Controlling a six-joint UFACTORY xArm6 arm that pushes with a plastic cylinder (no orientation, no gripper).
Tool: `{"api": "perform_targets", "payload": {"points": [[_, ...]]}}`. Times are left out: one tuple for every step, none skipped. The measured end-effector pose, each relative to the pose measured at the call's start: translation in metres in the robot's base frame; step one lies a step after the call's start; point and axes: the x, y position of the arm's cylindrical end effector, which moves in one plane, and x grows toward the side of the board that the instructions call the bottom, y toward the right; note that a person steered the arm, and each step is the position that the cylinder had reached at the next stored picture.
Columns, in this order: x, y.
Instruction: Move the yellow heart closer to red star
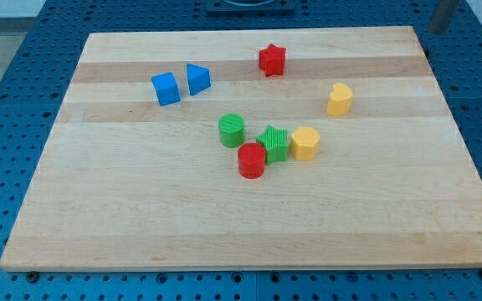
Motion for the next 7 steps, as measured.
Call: {"api": "perform_targets", "payload": {"points": [[0.0,0.0],[0.013,-0.011],[0.037,-0.035],[0.07,-0.062],[0.108,-0.094],[0.145,-0.122],[0.176,-0.147]]}}
